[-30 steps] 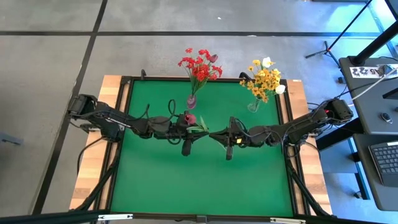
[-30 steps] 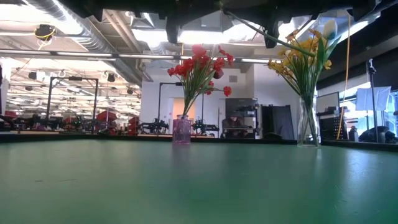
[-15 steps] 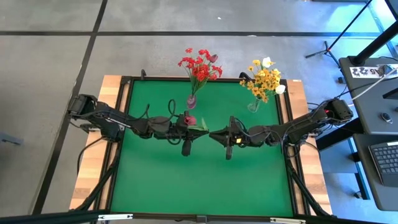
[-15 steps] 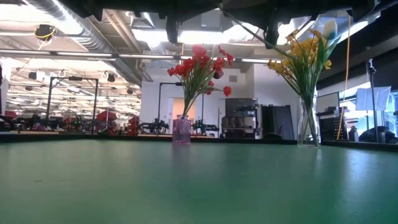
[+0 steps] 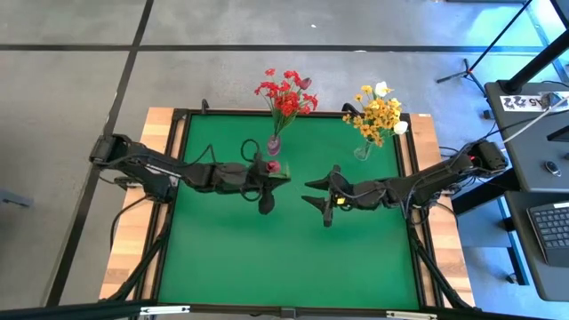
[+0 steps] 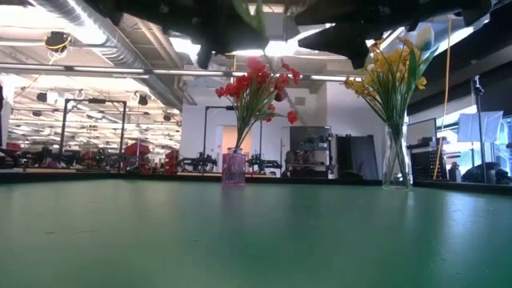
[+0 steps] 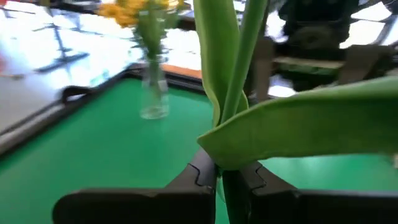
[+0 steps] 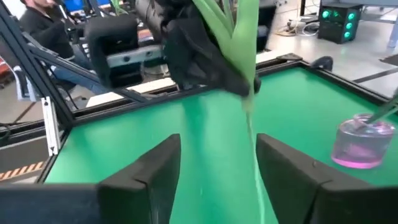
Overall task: Sort flowers into vase by color
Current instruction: Put the red flower into the pink transparent vase
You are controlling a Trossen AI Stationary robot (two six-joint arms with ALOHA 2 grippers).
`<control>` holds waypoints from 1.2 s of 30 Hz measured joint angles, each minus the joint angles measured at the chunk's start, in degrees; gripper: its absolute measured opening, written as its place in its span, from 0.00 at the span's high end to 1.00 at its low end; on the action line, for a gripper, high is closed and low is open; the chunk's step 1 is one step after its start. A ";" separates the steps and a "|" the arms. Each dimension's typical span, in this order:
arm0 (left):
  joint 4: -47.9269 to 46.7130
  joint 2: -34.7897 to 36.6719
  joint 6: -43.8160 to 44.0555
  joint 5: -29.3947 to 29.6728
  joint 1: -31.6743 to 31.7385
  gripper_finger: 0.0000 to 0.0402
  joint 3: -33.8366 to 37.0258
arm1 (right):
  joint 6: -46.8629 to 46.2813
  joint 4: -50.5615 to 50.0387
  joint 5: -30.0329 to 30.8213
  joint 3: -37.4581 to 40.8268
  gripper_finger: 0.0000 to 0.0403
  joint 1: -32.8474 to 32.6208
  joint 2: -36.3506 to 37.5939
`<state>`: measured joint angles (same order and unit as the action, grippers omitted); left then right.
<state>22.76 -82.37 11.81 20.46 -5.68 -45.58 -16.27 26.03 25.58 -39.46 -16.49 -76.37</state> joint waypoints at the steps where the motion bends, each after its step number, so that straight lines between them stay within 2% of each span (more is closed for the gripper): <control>1: -2.12 1.23 -0.28 1.37 0.15 0.99 -0.02 | -0.03 -0.69 0.29 0.00 0.48 0.00 0.66; 11: -17.45 11.41 -1.94 13.48 4.03 1.00 0.02 | -3.05 -5.70 0.38 0.00 0.47 0.00 1.81; 16: -21.11 12.69 -2.19 13.50 7.24 1.00 0.04 | -5.44 -10.57 2.18 0.00 0.47 0.00 1.42; 22: -21.30 13.24 -6.39 13.52 11.08 1.00 -0.14 | -6.03 -11.44 3.23 0.00 0.47 0.00 1.37; 31: -35.07 13.23 -6.05 13.47 16.03 1.00 -8.21 | -6.34 -11.68 3.37 0.00 0.47 0.00 1.00; 36: -36.34 13.23 -7.71 13.00 17.11 1.00 -12.04 | -6.42 -11.65 3.39 0.00 0.47 0.00 -0.85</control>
<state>-13.58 -69.14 4.11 33.46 11.43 -57.62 -22.69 14.38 28.96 -39.46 -16.49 -77.22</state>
